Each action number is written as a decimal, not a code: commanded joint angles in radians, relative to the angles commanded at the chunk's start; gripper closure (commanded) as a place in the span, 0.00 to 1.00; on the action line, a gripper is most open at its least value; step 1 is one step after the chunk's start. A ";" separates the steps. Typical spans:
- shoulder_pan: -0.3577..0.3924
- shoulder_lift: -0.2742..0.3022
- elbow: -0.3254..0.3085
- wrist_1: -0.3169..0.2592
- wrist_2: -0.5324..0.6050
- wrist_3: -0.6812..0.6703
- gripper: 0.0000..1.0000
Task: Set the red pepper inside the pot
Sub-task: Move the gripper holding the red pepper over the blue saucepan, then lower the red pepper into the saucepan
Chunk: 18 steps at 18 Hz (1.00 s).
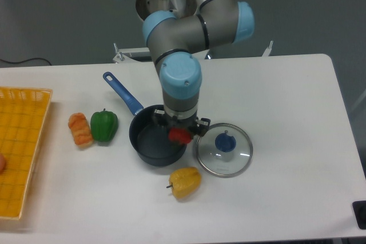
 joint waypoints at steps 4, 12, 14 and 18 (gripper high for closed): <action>-0.011 -0.006 -0.037 0.011 0.008 -0.003 0.40; -0.051 -0.008 -0.086 0.014 0.038 -0.003 0.40; -0.052 -0.009 -0.094 0.015 0.049 -0.003 0.40; -0.058 -0.011 -0.104 0.017 0.049 -0.003 0.40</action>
